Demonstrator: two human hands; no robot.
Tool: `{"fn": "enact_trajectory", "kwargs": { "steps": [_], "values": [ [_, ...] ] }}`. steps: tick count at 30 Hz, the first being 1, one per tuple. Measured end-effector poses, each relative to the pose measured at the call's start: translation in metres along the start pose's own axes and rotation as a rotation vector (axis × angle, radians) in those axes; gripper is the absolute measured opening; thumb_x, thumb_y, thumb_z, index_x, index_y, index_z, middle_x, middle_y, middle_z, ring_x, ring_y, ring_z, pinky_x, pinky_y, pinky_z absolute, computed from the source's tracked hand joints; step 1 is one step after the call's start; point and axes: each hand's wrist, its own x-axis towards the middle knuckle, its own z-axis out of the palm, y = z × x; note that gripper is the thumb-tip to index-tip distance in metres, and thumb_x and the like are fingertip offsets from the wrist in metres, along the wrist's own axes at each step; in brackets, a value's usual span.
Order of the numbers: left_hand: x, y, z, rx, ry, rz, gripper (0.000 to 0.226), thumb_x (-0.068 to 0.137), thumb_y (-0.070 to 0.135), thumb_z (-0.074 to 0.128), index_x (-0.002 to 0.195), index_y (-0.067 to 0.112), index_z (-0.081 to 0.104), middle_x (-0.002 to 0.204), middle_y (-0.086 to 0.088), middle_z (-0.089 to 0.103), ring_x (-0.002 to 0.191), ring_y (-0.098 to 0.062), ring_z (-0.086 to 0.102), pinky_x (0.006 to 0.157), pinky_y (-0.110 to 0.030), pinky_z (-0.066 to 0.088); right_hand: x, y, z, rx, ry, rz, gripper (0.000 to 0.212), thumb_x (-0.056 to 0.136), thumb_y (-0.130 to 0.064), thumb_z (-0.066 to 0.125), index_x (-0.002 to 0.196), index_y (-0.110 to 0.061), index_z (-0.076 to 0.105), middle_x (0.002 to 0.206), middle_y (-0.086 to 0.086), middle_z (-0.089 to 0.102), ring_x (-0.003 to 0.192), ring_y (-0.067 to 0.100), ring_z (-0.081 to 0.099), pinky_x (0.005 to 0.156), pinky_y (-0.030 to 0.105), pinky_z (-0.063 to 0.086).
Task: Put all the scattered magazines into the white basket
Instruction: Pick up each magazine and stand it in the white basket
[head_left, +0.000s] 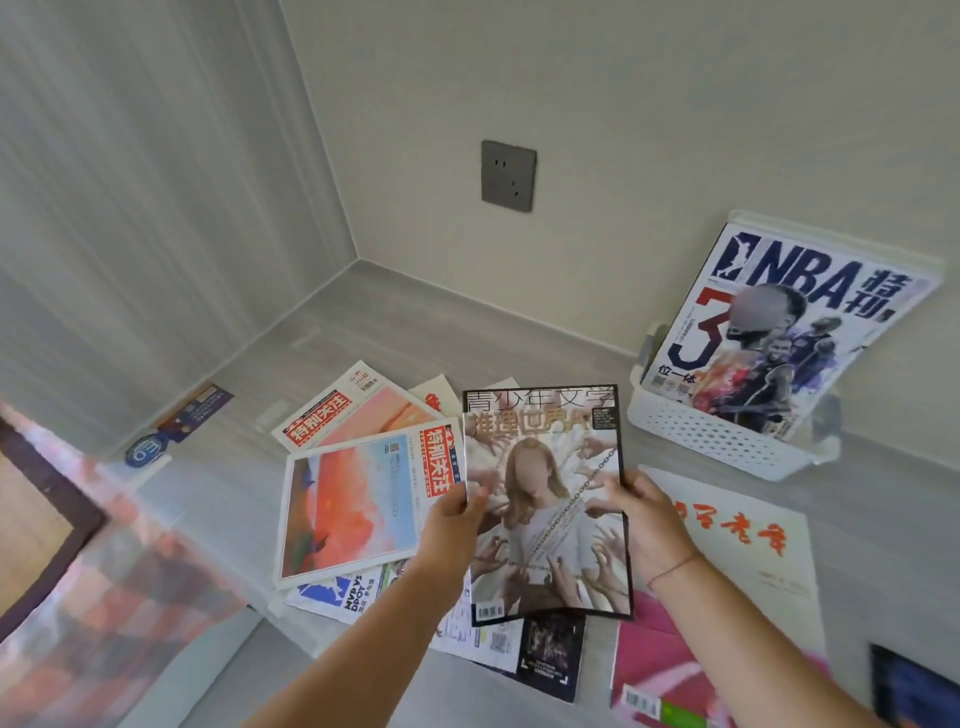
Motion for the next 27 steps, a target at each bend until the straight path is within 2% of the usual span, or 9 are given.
{"fn": "enact_trajectory", "kwargs": {
  "steps": [3, 7, 10, 12, 15, 17, 20, 23, 27],
  "values": [
    [0.009, 0.035, 0.031, 0.071, -0.081, 0.13, 0.02, 0.095, 0.026, 0.049, 0.094, 0.028, 0.069, 0.101, -0.006, 0.071, 0.099, -0.02, 0.067, 0.084, -0.038, 0.053, 0.007, -0.034, -0.028, -0.066, 0.024, -0.101, 0.009, 0.089, -0.009, 0.057, 0.09, -0.009, 0.066, 0.093, 0.01, 0.072, 0.07, 0.018, 0.072, 0.065, 0.026, 0.055],
    [0.026, 0.094, 0.087, 0.129, -0.209, 0.308, 0.017, 0.093, 0.019, 0.054, 0.092, 0.023, 0.071, 0.088, 0.005, 0.073, 0.077, 0.0, 0.07, 0.058, -0.019, 0.054, 0.017, -0.089, -0.075, -0.249, 0.173, -0.266, 0.012, 0.087, -0.011, 0.061, 0.094, -0.012, 0.071, 0.096, 0.008, 0.073, 0.088, 0.019, 0.069, 0.083, 0.036, 0.054],
    [0.042, 0.136, 0.136, 0.197, -0.257, 0.409, 0.015, 0.088, 0.011, 0.061, 0.095, 0.009, 0.073, 0.088, 0.003, 0.074, 0.064, 0.005, 0.066, 0.049, -0.01, 0.048, 0.022, -0.13, -0.112, -0.288, 0.286, -0.356, 0.012, 0.085, -0.013, 0.064, 0.093, -0.014, 0.073, 0.087, -0.002, 0.073, 0.068, -0.001, 0.064, 0.062, 0.014, 0.052],
    [0.051, 0.162, 0.168, 0.224, -0.312, 0.499, 0.018, 0.086, 0.004, 0.06, 0.095, 0.01, 0.075, 0.089, 0.0, 0.074, 0.063, 0.007, 0.065, 0.053, -0.007, 0.046, 0.028, -0.155, -0.132, -0.282, 0.355, -0.399, 0.01, 0.084, -0.015, 0.066, 0.086, -0.021, 0.073, 0.082, -0.007, 0.072, 0.063, -0.002, 0.064, 0.054, 0.01, 0.049],
    [0.063, 0.193, 0.211, 0.303, -0.386, 0.612, 0.024, 0.086, 0.003, 0.056, 0.095, 0.014, 0.075, 0.089, 0.001, 0.073, 0.061, 0.007, 0.061, 0.054, -0.004, 0.043, 0.04, -0.182, -0.157, -0.289, 0.438, -0.436, 0.014, 0.083, -0.014, 0.066, 0.079, -0.027, 0.07, 0.084, -0.003, 0.072, 0.069, 0.006, 0.068, 0.059, 0.016, 0.056],
    [0.077, 0.2, 0.232, 0.353, -0.419, 0.663, 0.025, 0.086, 0.004, 0.055, 0.096, 0.015, 0.075, 0.081, 0.007, 0.072, 0.049, 0.009, 0.054, 0.047, -0.004, 0.038, 0.052, -0.188, -0.17, -0.279, 0.474, -0.439, 0.019, 0.084, -0.012, 0.065, 0.077, -0.028, 0.069, 0.083, 0.0, 0.072, 0.075, 0.013, 0.068, 0.067, 0.026, 0.059],
    [0.104, 0.19, 0.25, 0.413, -0.394, 0.645, 0.025, 0.084, 0.007, 0.059, 0.089, 0.023, 0.078, 0.056, 0.015, 0.064, 0.04, -0.003, 0.031, 0.045, -0.015, 0.03, 0.069, -0.182, -0.183, -0.301, 0.522, -0.401, 0.022, 0.084, -0.011, 0.064, 0.074, -0.03, 0.07, 0.083, 0.001, 0.073, 0.078, 0.018, 0.067, 0.075, 0.032, 0.058],
    [0.127, 0.17, 0.262, 0.422, -0.327, 0.541, 0.027, 0.082, 0.007, 0.063, 0.078, 0.03, 0.077, 0.061, 0.008, 0.069, 0.053, -0.013, 0.038, 0.052, -0.024, 0.035, 0.085, -0.166, -0.185, -0.347, 0.566, -0.336, 0.021, 0.083, -0.013, 0.064, 0.073, -0.031, 0.071, 0.08, -0.001, 0.073, 0.08, 0.023, 0.069, 0.079, 0.038, 0.058],
    [0.15, 0.147, 0.274, 0.428, -0.184, 0.449, 0.015, 0.079, 0.011, 0.069, 0.082, 0.022, 0.078, 0.071, 0.003, 0.074, 0.045, -0.003, 0.046, 0.048, -0.011, 0.039, 0.103, -0.148, -0.183, -0.362, 0.604, -0.271, 0.025, 0.082, -0.014, 0.063, 0.07, -0.034, 0.069, 0.076, -0.003, 0.072, 0.082, 0.028, 0.069, 0.079, 0.041, 0.057]
  ]
}}
